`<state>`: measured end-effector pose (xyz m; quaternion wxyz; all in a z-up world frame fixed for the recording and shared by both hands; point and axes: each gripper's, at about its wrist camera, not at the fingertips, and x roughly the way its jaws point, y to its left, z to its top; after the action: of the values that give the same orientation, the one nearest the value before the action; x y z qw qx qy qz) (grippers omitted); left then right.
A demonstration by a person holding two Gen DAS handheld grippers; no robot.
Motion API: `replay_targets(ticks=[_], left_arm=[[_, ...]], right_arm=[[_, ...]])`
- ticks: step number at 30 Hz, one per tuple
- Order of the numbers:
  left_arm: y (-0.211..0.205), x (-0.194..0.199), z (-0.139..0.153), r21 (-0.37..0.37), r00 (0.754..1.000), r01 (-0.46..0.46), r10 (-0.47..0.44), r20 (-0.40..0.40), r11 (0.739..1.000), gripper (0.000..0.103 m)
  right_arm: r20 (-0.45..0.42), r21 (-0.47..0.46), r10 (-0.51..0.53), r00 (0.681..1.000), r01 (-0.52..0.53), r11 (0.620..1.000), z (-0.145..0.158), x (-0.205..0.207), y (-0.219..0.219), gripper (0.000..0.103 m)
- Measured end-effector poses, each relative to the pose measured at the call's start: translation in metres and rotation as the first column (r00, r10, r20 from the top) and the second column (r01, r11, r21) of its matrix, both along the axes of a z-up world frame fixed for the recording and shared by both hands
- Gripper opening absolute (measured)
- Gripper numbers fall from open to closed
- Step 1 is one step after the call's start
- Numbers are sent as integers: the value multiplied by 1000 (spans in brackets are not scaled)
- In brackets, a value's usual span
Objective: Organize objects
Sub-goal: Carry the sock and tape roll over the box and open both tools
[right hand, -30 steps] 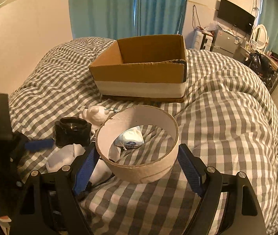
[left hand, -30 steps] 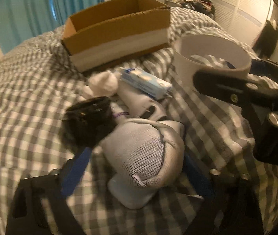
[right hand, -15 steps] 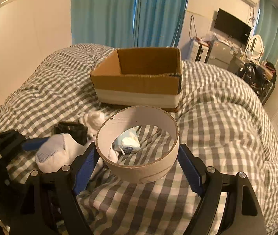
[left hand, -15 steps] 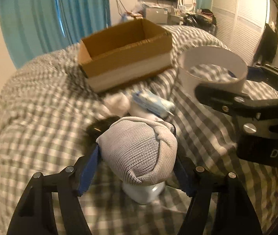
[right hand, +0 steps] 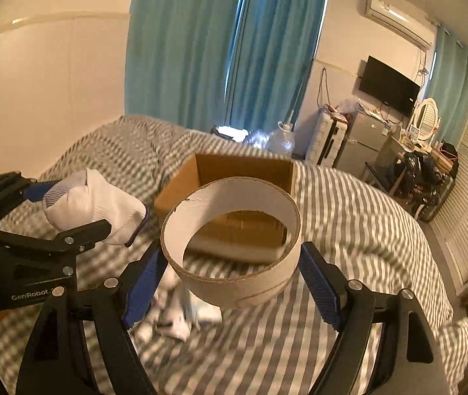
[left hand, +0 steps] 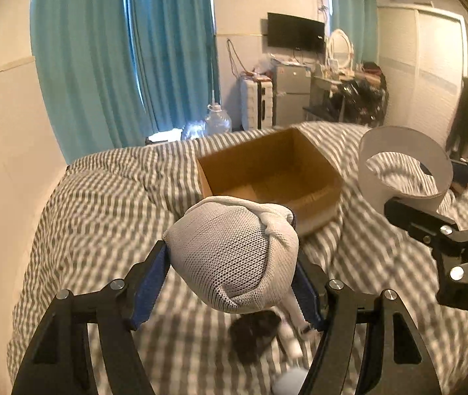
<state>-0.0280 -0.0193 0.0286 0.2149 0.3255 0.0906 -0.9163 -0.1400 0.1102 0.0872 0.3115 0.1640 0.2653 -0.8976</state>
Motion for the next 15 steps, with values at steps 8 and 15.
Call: replay_targets(ticks=[8,15], left_arm=[[-54,-63,26,-93,999,-44,44,-5,995,72],[-89,-114,16,-81,998,-57,59,13,995,72]], right_arm=[[-20,-35,-31,999,30,999,49,-54,-49,81],[40,-5,-61,997,61,998,48,-128,-94,81]])
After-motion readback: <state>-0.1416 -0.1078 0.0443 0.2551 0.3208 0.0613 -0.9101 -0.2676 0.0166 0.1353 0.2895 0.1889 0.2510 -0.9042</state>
